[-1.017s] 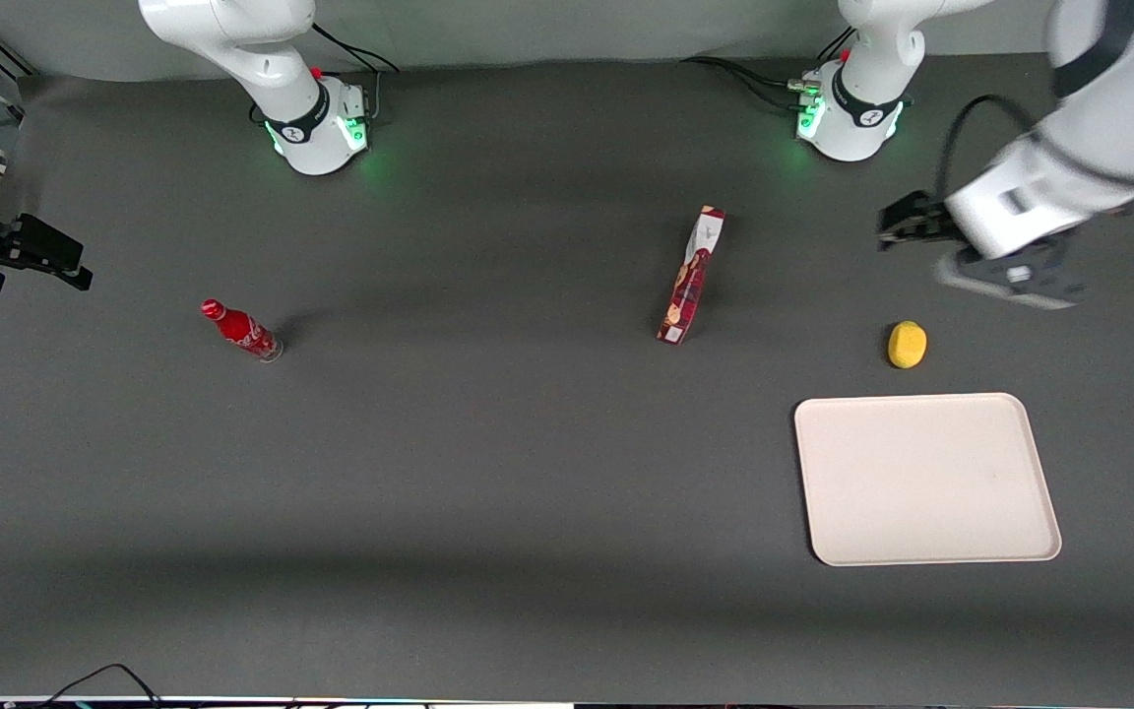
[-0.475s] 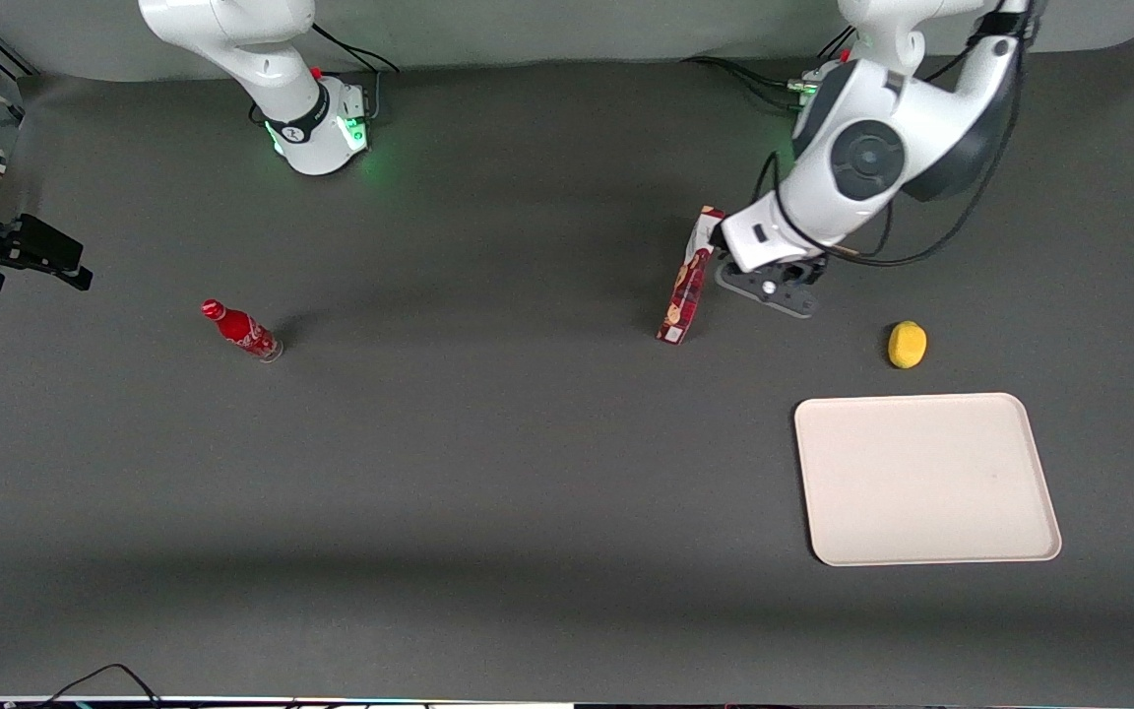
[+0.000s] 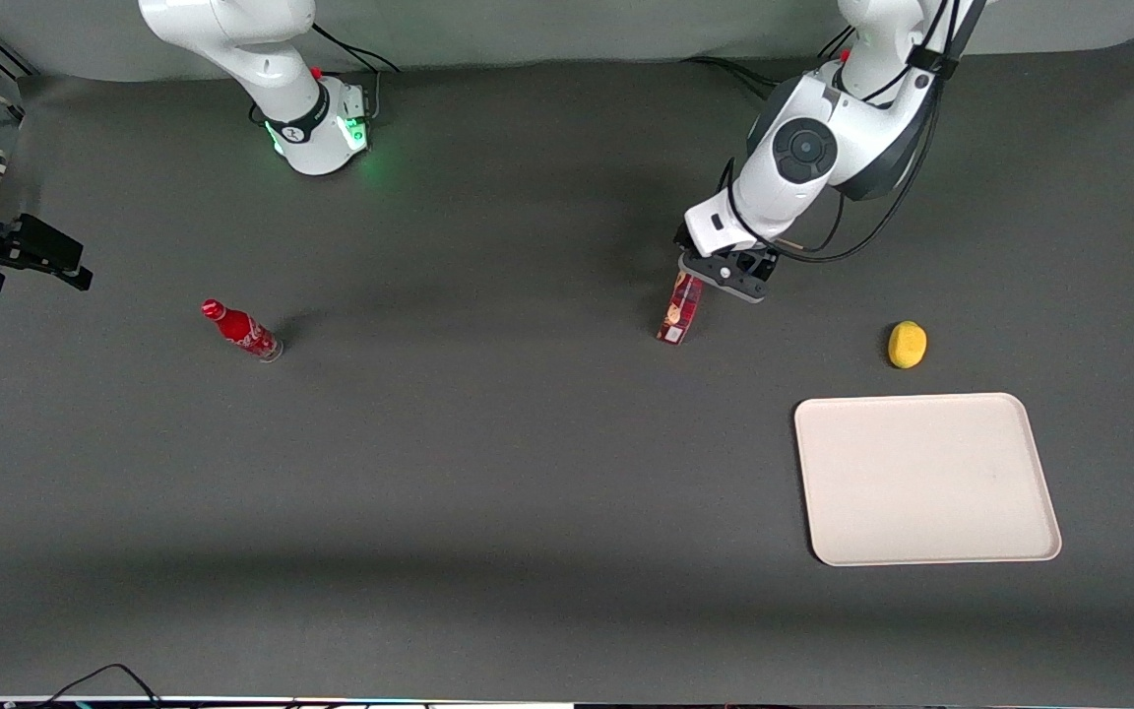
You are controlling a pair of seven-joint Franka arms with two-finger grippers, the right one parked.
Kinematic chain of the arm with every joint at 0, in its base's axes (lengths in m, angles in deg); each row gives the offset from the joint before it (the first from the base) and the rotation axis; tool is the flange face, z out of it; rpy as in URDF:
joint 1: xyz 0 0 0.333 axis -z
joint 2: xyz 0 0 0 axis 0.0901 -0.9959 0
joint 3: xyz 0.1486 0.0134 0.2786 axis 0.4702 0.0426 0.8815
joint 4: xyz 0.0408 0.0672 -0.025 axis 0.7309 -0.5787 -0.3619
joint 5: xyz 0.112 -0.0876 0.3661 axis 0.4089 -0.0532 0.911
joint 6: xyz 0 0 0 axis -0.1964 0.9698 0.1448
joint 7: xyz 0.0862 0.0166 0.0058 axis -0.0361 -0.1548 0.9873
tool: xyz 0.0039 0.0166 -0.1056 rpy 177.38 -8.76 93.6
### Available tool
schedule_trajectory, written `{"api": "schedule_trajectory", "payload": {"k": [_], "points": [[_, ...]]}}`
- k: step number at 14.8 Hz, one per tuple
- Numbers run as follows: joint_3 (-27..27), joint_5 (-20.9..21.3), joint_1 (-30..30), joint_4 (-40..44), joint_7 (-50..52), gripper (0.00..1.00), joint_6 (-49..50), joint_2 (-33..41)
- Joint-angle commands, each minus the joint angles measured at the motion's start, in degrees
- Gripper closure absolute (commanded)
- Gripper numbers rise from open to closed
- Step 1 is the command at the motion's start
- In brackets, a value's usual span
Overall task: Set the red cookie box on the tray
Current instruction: 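Lower the left gripper around the box and close on it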
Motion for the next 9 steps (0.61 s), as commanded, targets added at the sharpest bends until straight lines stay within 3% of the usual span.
{"api": "schedule_trajectory", "payload": {"k": [1, 9], "points": [[0.1, -0.7, 2.3, -2.9, 0.8, 0.0, -8.4, -4.0], [0.2, -0.1, 5.3, -6.1, 0.9, 0.0, -16.1, -8.7]]}}
